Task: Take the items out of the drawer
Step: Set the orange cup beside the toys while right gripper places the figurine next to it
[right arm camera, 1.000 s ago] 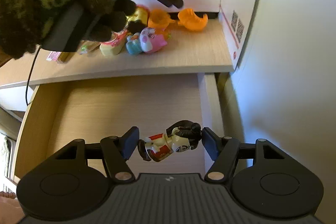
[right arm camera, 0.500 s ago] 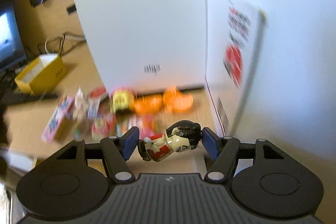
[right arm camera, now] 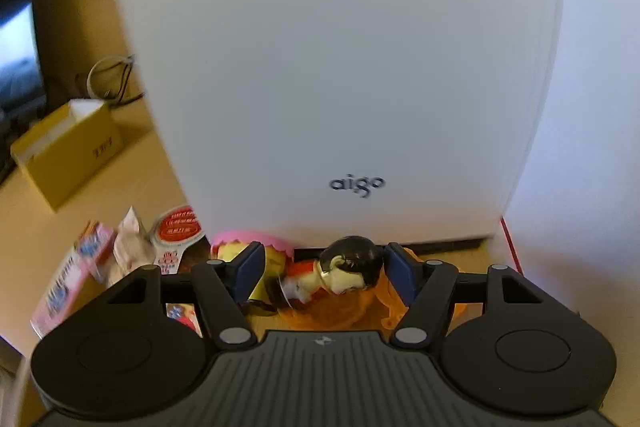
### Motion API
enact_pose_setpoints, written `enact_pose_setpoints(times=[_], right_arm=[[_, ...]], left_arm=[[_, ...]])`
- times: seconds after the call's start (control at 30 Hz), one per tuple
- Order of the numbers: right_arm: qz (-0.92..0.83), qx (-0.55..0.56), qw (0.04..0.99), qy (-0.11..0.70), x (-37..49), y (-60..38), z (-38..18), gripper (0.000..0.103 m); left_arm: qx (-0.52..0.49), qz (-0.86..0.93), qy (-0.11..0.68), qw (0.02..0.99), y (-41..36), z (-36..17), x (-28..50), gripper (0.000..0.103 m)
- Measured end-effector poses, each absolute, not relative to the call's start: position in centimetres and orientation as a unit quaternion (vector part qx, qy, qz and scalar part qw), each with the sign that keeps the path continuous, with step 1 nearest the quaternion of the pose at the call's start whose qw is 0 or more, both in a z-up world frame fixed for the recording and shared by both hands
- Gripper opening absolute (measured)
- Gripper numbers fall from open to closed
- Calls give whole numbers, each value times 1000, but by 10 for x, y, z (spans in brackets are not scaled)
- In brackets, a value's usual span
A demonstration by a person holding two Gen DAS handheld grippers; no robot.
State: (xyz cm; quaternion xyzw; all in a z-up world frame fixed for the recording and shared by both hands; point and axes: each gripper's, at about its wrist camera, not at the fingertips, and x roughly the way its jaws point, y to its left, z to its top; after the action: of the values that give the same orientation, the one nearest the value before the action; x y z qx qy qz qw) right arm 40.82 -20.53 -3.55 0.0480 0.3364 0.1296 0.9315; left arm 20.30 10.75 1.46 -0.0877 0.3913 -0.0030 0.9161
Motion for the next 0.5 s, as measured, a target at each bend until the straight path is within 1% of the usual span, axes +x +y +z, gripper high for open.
enact_pose_setpoints(times=[0.23,0.37,0.5], right_arm=[[141,34,946,289,376,-212,-1,66],[137,46,948,283,347,-233,23,66],[121,65,950,280,319,-251,29,66]], left_arm=[[-98,-25,399,911,108,-11,203,16],[-111,-45,412,903,100,-19,210,16],[-107,-59,408,905,89,-22,213,16]])
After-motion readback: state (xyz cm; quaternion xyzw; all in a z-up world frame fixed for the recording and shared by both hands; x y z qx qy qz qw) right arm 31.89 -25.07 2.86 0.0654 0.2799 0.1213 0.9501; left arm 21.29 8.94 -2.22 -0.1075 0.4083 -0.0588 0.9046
